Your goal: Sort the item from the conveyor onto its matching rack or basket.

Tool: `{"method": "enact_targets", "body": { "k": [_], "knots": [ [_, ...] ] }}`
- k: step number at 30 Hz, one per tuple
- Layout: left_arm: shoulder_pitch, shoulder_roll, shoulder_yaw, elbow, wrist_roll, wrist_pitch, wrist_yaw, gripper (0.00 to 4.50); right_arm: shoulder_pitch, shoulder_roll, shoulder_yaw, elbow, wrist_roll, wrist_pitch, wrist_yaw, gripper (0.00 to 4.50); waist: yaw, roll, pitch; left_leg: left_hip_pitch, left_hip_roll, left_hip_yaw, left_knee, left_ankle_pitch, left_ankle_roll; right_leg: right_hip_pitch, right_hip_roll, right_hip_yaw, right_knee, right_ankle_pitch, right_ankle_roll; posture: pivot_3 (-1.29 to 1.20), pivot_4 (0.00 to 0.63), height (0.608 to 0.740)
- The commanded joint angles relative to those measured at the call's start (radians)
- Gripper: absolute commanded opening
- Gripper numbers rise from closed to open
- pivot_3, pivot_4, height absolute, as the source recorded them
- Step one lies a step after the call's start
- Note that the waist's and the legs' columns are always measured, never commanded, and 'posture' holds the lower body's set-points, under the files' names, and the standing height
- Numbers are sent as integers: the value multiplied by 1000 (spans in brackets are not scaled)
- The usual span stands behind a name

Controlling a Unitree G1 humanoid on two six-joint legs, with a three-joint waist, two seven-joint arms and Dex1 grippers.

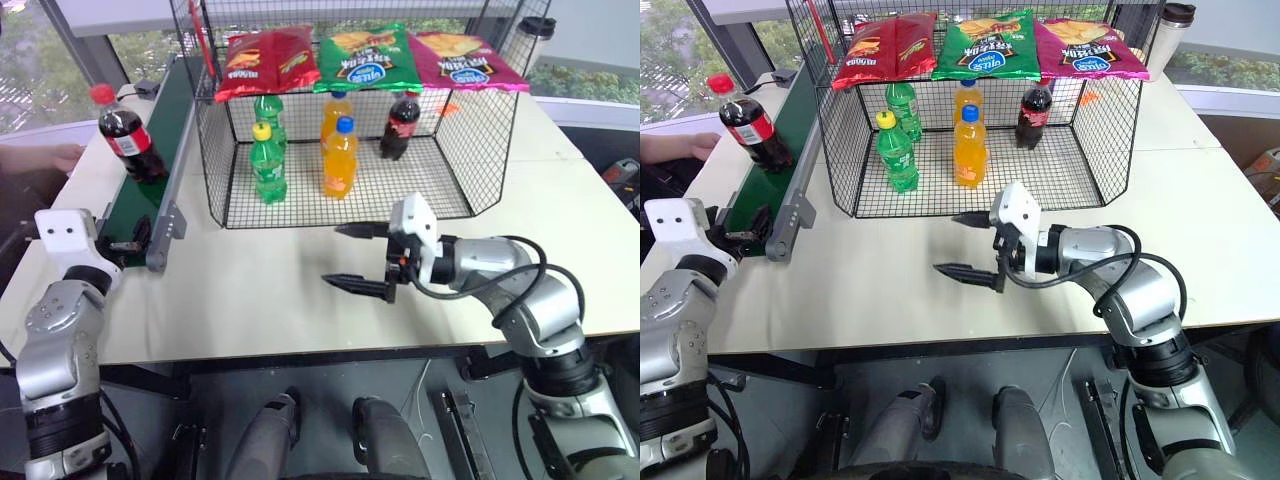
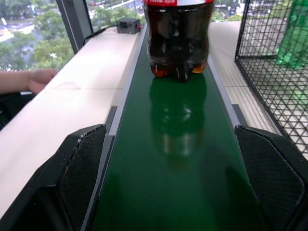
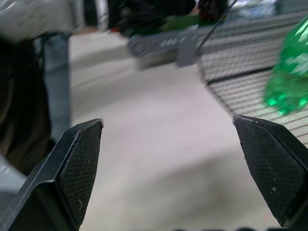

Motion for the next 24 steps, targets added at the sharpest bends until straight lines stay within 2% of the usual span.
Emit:
{"method": "enact_targets", "body": {
  "k": [1, 14, 19, 24],
  "knots": [
    [-41, 7, -20, 14, 15, -50, 1, 4500, -2, -7, -3, -35, 4, -21, 4, 4474, 0, 0, 0, 0, 0, 0, 0, 0, 0, 0, 0, 0, 0, 0, 0, 0, 150, 738],
    [-62, 0, -49, 35, 35, -73, 18, 4500, -13, -4, -5, -45, -9, 8, -43, 4474, 1, 0, 0, 0, 0, 0, 0, 0, 0, 1, 0, 0, -1, 0, 0, 0, 150, 738],
    [-56, -7, -34, 44, 24, -125, 4, 2993, -20, -1, -6, -36, -11, 10, -56, 4500, 1, 0, 0, 0, 0, 0, 0, 0, 0, 0, 0, 0, -1, 0, 0, 0, 150, 738],
    [-60, -13, -11, 9, -51, -94, -22, 2988, -15, -6, -7, -37, -12, 8, -57, 4500, 2, 0, 0, 0, 0, 0, 0, 0, 0, 0, 0, 0, -1, 0, 0, 0, 150, 738]
  ]
}}
